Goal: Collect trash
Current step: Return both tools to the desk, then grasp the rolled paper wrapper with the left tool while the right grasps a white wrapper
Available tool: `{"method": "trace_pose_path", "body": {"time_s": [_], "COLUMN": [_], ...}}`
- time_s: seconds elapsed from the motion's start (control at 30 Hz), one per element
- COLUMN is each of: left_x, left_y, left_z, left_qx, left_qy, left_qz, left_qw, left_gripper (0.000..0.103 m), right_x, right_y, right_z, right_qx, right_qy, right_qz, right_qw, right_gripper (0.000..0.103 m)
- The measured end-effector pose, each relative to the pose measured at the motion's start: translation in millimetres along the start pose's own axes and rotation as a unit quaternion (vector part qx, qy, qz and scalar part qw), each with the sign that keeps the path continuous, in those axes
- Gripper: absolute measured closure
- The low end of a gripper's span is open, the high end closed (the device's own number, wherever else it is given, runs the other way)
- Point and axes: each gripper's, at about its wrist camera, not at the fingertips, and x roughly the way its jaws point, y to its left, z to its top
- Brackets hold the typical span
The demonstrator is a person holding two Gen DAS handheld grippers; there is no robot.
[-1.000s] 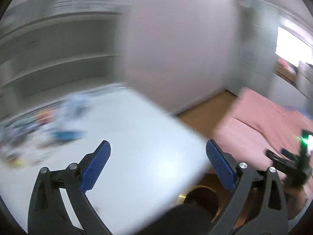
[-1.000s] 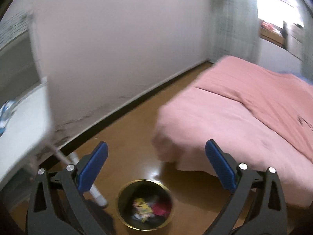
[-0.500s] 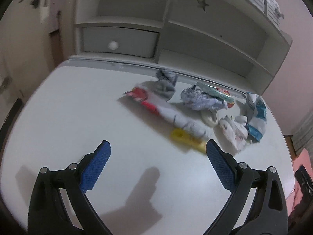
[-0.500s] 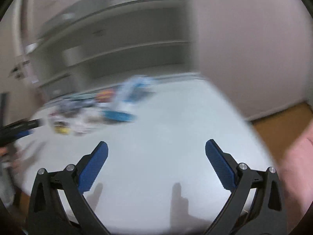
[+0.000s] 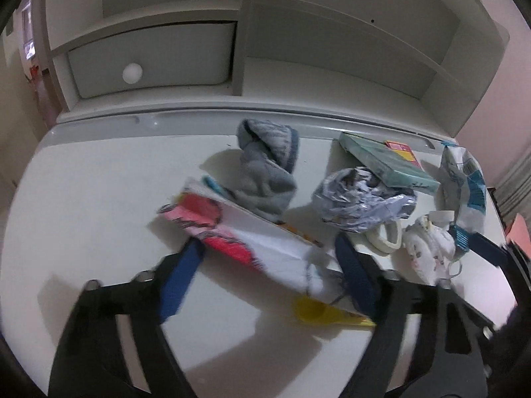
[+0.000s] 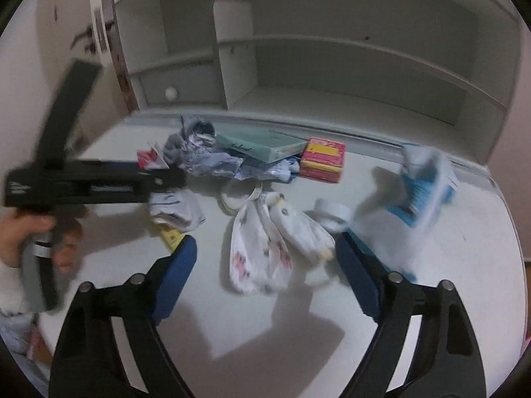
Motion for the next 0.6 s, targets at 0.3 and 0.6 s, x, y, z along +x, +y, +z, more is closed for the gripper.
{"method": "trace_pose_path", "body": {"time_s": [0.3,0.6], "left_x": [-13.0,-65.9], "left_y": [25.8,46.4], "left_z": [-9.0,-14.1], "left_qx": [-0.023,-0.03], "left_qy": [-0.016,-0.057], "left_qz": [-0.042,-0.023], "left_qw": [0.9987,0.9977], "left_gripper": [0.094,0.099], "right_x": [25.6,-15.0], "right_y": [5.1,7.1], "right_z": [6.7,14.8], "right_qx": [0.008,0.026], "right_qy": [0.037,-0.018], "right_qz": [-0.007,0.001], "right_qw": [0.999,0.999], "right_gripper": [0.082,0.084]}}
